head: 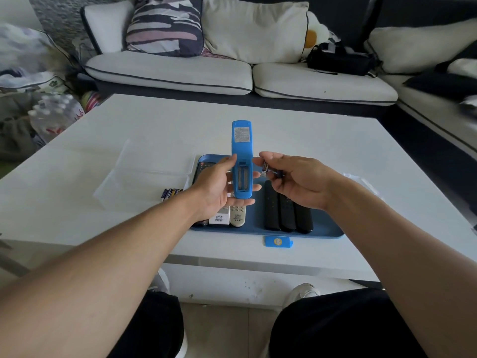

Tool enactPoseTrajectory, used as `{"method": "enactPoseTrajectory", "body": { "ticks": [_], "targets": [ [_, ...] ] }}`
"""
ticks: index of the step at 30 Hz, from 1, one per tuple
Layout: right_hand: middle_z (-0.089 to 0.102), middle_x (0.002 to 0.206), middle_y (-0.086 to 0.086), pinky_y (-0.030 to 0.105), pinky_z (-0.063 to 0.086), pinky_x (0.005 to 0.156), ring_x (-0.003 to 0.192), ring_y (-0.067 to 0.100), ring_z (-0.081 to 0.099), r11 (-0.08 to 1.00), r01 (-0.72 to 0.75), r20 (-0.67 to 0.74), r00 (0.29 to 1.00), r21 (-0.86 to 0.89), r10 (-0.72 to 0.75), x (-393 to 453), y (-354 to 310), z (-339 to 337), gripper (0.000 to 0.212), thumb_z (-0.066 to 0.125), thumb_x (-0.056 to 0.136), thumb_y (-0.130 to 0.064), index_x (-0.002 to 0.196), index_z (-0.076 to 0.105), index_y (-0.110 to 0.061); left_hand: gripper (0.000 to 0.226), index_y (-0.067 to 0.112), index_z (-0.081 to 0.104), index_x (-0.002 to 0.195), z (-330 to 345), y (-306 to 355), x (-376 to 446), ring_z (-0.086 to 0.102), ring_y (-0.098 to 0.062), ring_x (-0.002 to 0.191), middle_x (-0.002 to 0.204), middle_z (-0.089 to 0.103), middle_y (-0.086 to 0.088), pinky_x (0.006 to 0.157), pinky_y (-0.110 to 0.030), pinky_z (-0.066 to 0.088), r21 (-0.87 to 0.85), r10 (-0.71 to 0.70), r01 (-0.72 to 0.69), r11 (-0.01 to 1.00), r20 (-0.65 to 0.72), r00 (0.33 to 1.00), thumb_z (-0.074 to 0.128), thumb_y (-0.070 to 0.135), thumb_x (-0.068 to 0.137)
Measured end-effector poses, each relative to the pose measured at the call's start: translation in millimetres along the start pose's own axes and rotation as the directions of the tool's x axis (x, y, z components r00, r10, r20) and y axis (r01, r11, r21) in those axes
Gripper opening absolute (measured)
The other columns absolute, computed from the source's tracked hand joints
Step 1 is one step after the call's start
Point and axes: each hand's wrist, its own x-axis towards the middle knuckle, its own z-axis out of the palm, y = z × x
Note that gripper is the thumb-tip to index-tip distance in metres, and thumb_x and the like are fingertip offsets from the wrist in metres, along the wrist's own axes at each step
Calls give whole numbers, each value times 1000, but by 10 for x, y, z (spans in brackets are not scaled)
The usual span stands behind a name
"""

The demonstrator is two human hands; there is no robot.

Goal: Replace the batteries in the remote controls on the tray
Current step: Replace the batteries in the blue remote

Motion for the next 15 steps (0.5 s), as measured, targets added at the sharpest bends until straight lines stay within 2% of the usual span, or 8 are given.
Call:
{"method": "enactPoseTrajectory", "body": {
  "ticks": [3,5,7,9,12,15],
  "targets": [
    [75,100,-3,17,42,62,67,6,45,997,33,-16,999,-72,-34,0,3,-14,10,64,95,-22,100,72,-18,40,15,60,127,5,6,-13,72,-38,103,106,74,-12,83,-56,59,-5,-6,6,1000,1,1000,38,41,108],
    [71,85,-7,18,39,57,62,6,40,984,87,-28,995,-154,-93,-1,12,-16,9,70,90,-22,97,74,-19,43,13,59,130,15,7,-21,72,-39,103,116,71,-18,81,-57,60,-9,-18,18,1000,5,1000,38,42,107],
    [69,78,-7,20,34,53,53,6,39,946,167,-49,981,-278,-188,-18,26,12,12,75,86,-22,97,76,-16,42,14,62,127,26,8,-28,72,-39,103,124,67,-21,80,-56,60,-9,-30,30,1000,17,999,38,42,108],
    [72,80,-6,16,35,50,46,2,47,864,251,-79,946,-436,-314,-38,53,63,15,78,85,-21,98,77,-14,41,17,66,121,35,12,-36,72,-39,103,122,69,-20,82,-57,59,-2,-42,42,999,34,999,36,42,108],
    [74,80,-8,8,43,54,58,-3,62,692,347,-60,869,-634,-490,-18,107,107,14,82,82,-20,96,78,-17,42,17,64,124,54,16,-51,72,-39,103,118,72,-17,82,-57,58,-6,-72,73,997,68,995,36,44,108],
    [75,81,-9,15,52,67,72,2,68,597,354,-26,846,-720,-533,44,152,99,13,84,79,-22,89,75,-24,45,16,62,130,75,17,-63,72,-39,102,118,72,-17,79,-55,60,5,-98,98,995,88,991,36,45,107]
  ]
}}
